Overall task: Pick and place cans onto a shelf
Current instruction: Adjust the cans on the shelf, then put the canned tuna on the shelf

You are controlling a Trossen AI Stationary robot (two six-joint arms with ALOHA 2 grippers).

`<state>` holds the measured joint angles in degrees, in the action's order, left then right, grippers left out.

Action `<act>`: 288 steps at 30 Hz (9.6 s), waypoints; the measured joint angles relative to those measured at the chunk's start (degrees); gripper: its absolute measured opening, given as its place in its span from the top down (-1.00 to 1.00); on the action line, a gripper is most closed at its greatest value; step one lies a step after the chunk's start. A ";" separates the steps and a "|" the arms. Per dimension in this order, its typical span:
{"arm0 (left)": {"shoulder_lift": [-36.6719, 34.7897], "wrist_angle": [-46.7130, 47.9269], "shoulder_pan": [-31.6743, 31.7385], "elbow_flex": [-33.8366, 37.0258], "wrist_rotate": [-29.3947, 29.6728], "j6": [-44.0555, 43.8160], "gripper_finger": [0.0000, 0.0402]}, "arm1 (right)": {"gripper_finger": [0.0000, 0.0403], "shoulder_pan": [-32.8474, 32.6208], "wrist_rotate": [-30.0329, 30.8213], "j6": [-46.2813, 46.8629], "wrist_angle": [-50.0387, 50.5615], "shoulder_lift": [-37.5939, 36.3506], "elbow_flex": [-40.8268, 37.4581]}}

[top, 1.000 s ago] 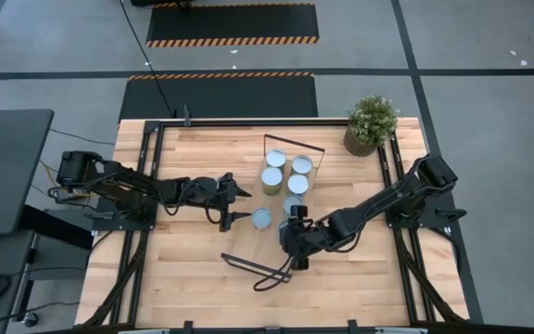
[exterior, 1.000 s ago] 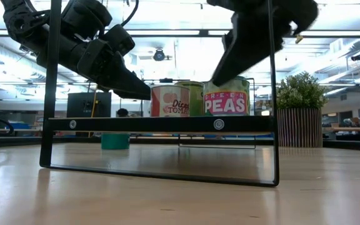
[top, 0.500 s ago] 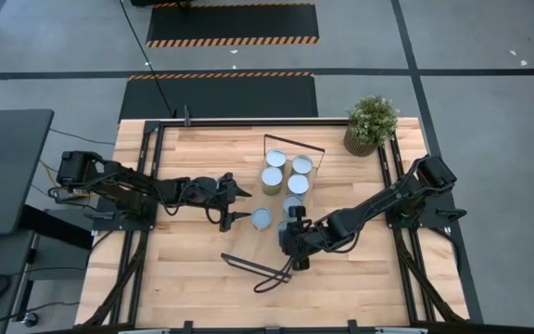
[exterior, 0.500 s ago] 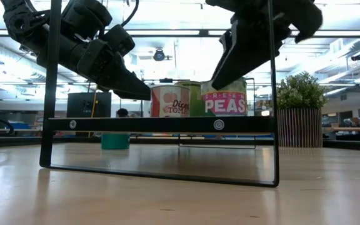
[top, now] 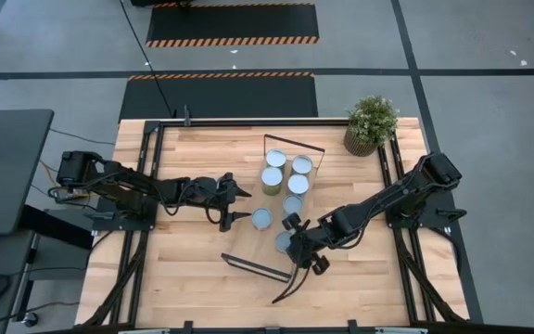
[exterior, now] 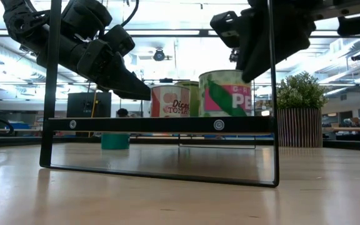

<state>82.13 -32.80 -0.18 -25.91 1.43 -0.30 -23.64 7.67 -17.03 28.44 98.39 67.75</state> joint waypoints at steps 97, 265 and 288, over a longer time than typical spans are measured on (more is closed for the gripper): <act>0.00 0.09 -1.08 0.04 6.91 0.63 -0.48 | 0.33 -4.71 34.75 3.28 1.56 -0.90 -4.74; 2.36 20.85 -16.94 -8.66 4.27 -8.40 -0.57 | -0.09 -10.99 34.26 27.38 -22.88 -27.74 -34.01; 2.32 20.20 -15.85 -8.66 3.35 -9.39 -0.58 | -0.09 -10.99 34.17 27.52 -24.13 -27.74 -34.01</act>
<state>84.44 -12.59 -16.03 -34.57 4.78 -9.69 -34.63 41.83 10.49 4.31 70.65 33.74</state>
